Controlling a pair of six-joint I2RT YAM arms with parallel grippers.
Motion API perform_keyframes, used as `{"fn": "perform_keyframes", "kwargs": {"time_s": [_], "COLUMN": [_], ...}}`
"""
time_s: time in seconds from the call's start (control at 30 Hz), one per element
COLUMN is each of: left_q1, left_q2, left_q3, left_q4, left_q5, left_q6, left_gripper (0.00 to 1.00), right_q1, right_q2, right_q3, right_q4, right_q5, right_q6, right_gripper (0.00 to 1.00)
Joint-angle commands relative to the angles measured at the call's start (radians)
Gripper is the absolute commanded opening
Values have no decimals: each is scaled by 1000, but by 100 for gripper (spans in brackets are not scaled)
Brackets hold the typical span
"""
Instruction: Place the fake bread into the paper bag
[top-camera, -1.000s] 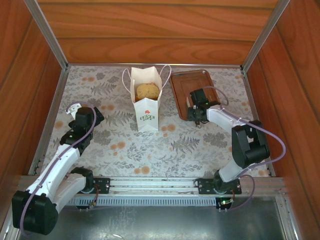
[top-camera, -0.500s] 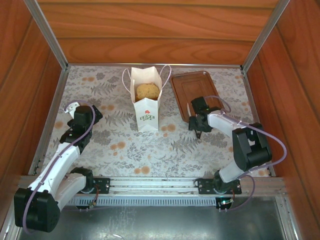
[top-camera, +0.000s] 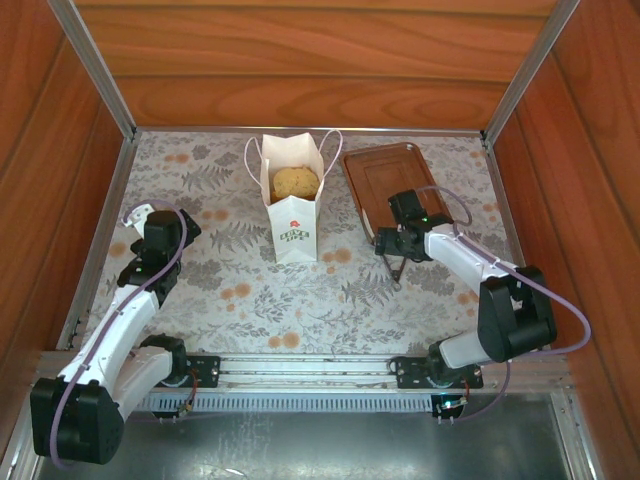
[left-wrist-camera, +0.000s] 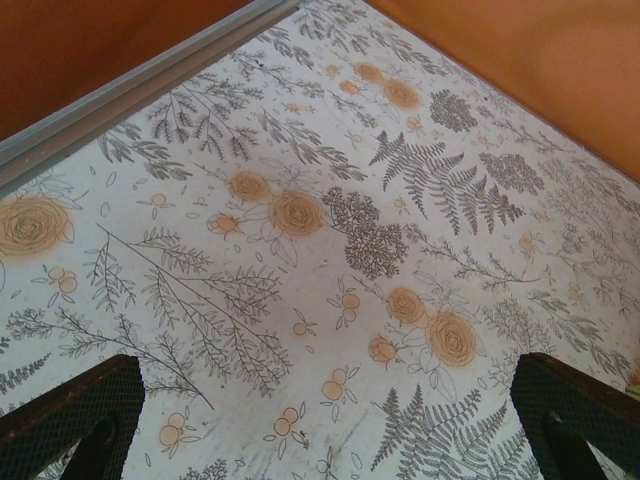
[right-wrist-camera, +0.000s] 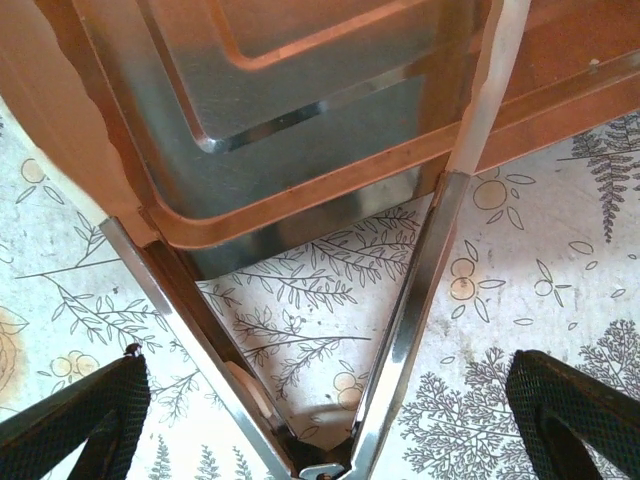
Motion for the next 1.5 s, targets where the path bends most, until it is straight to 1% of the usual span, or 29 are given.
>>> {"fn": "perform_keyframes", "kwargs": {"time_s": [0.0,0.1,0.2,0.3,0.37,0.43,0.5,0.53,0.57,0.63,0.7,0.83,0.87,0.9,1.07,1.2,1.23,1.3,1.33,1.4,1.47], "left_q1": [15,23,27,26,26,28,29,29,30,40,57,107,120,131,164,173,177,186,194,206,208], "left_q2": [-27,-46,-75,-111,-120,-105,-68,-42,-14,35,84,149,168,185,274,297,297,290,286,286,298], "left_q3": [11,6,-17,-83,-125,-148,-161,-167,-178,-216,-261,-259,-252,-245,-207,-206,-211,-226,-235,-253,-277], "left_q4": [10,12,39,133,183,221,236,243,263,337,445,549,561,571,613,653,664,690,707,752,833], "left_q5": [2,-15,-63,-152,-221,-258,-275,-289,-297,-282,-240,-93,-69,-62,-30,-26,-17,1,13,39,45], "left_q6": [19,37,81,154,221,298,354,367,376,406,439,479,485,492,541,580,587,597,594,591,590], "left_gripper": [100,100,100,100,100,100,100,100,100,100,100,100,100,100,100,100,100,100,100,100,100], "right_q1": [-13,-29,-69,-125,-162,-180,-194,-207,-225,-266,-285,-295,-296,-298,-305,-312,-312,-320,-321,-322,-321], "right_q2": [-52,-131,-223,-305,-354,-390,-415,-420,-419,-386,-327,-190,-168,-154,-45,115,106,83,81,84,82], "right_q3": [26,28,16,-15,-61,-130,-224,-275,-322,-378,-401,-469,-452,-439,-440,-460,-469,-448,-441,-443,-443], "right_q4": [-37,-20,20,70,135,228,362,448,525,635,715,996,999,1005,1217,1434,1442,1347,1332,1338,1339], "right_q5": [20,-12,-35,-18,21,111,210,240,244,204,185,146,129,107,14,7,-1,-1,-1,0,0], "right_q6": [-14,-23,-32,-46,-72,-96,-134,-153,-167,-181,-199,-265,-277,-293,-355,-380,-376,-351,-350,-350,-350], "right_gripper": [99,99,100,100,100,100,100,100,100,100,100,100,100,100,100,100,100,100,100,100,100]}}
